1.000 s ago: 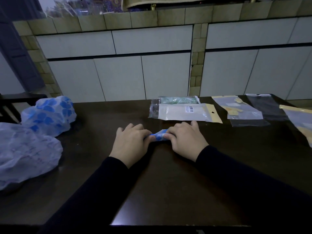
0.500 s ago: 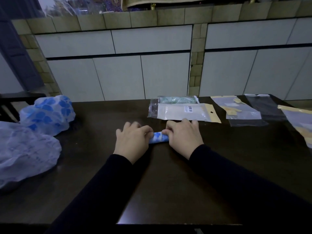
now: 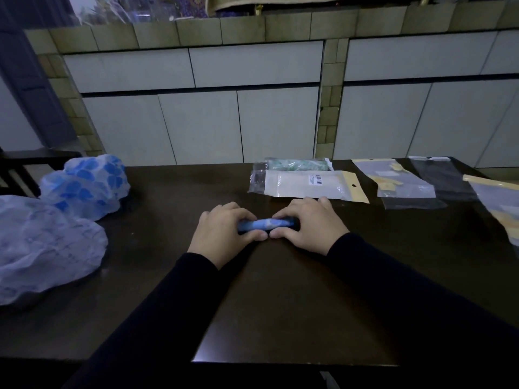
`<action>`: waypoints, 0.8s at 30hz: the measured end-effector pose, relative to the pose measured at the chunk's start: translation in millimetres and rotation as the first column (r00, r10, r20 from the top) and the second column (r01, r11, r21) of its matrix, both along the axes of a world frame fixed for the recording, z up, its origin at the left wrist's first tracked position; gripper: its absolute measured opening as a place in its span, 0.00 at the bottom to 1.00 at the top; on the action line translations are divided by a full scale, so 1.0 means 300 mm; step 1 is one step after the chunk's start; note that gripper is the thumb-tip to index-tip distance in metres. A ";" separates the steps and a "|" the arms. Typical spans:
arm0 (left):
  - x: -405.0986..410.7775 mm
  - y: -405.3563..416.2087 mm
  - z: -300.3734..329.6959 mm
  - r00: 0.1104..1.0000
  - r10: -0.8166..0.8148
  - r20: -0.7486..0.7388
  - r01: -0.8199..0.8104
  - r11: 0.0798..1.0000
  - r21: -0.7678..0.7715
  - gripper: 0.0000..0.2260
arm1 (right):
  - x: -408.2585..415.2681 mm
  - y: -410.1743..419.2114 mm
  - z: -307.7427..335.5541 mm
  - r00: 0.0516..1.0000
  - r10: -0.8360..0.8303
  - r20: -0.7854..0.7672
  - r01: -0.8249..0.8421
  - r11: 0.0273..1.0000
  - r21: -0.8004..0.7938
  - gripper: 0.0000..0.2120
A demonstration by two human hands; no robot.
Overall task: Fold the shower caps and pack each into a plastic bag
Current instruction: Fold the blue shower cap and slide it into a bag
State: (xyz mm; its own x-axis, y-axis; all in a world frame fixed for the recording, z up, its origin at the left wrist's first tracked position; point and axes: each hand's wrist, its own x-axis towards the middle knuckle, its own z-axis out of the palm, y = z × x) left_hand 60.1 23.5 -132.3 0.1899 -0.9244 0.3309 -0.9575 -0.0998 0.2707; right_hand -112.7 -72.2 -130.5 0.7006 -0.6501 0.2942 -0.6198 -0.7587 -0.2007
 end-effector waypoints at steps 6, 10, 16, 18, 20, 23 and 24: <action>-0.018 0.008 0.007 0.998 -0.003 0.062 0.006 0.999 -0.045 0.11 | 0.003 -0.003 0.006 0.996 0.054 -0.072 -0.064 0.987 -0.147 0.16; -0.018 0.017 0.009 0.991 -0.024 0.130 0.036 0.995 -0.094 0.07 | -0.022 -0.012 0.012 0.990 0.106 -0.092 -0.123 0.970 -0.212 0.15; -0.080 0.000 0.015 0.976 -0.106 0.188 0.142 0.972 -0.187 0.06 | -0.136 -0.031 0.018 0.992 0.103 0.070 -0.101 0.994 -0.032 0.16; -0.113 -0.026 0.023 0.981 -0.105 0.164 0.147 0.953 -0.267 0.05 | -0.209 -0.059 0.025 0.938 -0.037 0.346 -0.002 0.994 0.113 0.15; -0.155 -0.065 0.031 0.984 -0.095 0.148 0.141 0.929 -0.342 0.05 | -0.287 -0.115 0.030 0.827 -0.249 0.504 0.181 0.967 0.180 0.12; -0.227 -0.146 0.040 0.980 -0.098 0.172 0.158 0.910 -0.383 0.06 | -0.393 -0.225 0.004 0.788 -0.476 0.391 0.484 0.871 0.085 0.12; -0.248 -0.177 0.041 0.979 -0.102 0.175 0.165 0.903 -0.397 0.06 | -0.416 -0.255 -0.005 0.778 -0.526 0.344 0.542 0.838 0.057 0.14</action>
